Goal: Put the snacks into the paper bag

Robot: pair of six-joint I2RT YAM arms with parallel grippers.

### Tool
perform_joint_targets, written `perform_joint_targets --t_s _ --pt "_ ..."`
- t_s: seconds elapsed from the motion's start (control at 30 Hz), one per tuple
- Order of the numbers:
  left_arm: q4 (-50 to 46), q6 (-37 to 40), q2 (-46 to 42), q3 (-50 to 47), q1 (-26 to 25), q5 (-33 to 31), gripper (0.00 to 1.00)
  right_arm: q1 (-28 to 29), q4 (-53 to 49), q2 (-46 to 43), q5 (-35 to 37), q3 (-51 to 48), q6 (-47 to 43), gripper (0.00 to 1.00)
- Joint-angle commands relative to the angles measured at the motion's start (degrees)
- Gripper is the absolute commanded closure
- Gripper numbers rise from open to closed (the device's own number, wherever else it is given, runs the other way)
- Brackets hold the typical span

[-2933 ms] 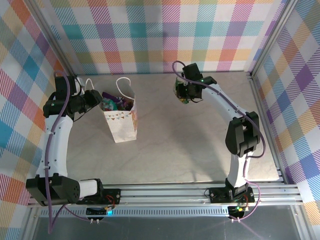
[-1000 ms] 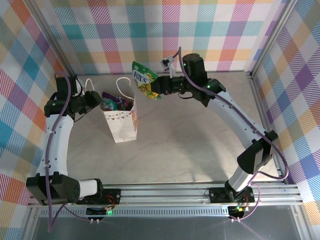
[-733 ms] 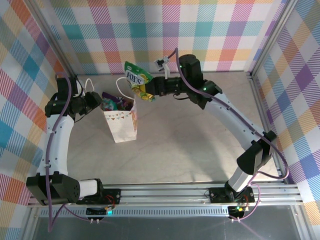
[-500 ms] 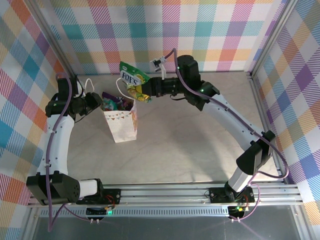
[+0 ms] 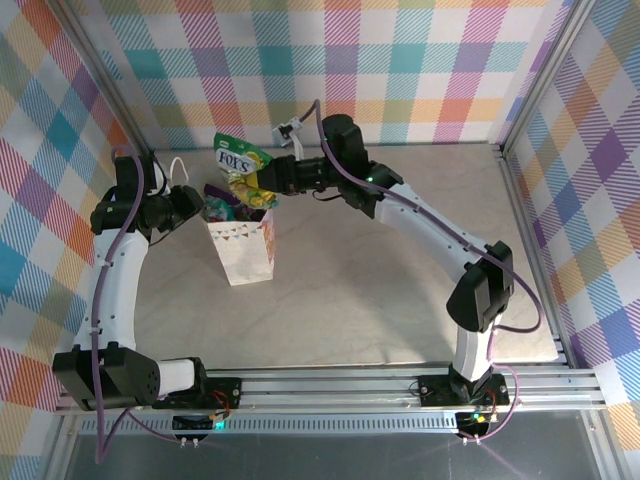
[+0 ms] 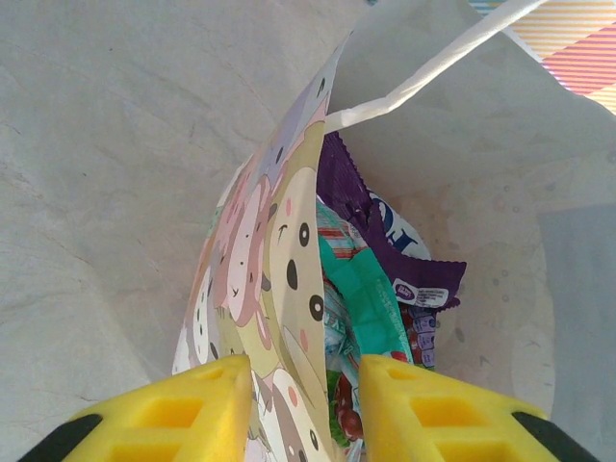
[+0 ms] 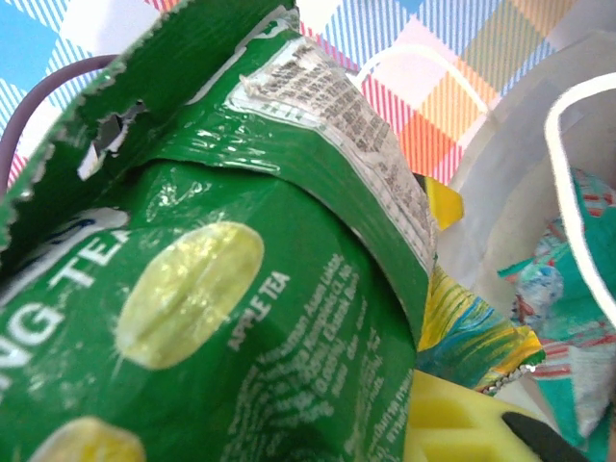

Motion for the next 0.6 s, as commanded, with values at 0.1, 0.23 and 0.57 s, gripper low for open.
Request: perform_joint_targets --t_s 0.1,0.23,0.57 --pt "-0.1 1.1 0.0 -0.8 0.3 -0.1 0.66 2.0 3.2 3.4 -2.8 6.4 3.5 0.69" --pt "0.0 1.2 0.3 -0.9 0.6 0.4 0.66 2.4 2.1 5.5 -2.3 8.2 4.3 0.69" --pt "0.5 1.0 0.6 -0.8 0.9 1.7 0.66 2.9 -4.0 10.7 0.6 12.6 3.3 0.69"
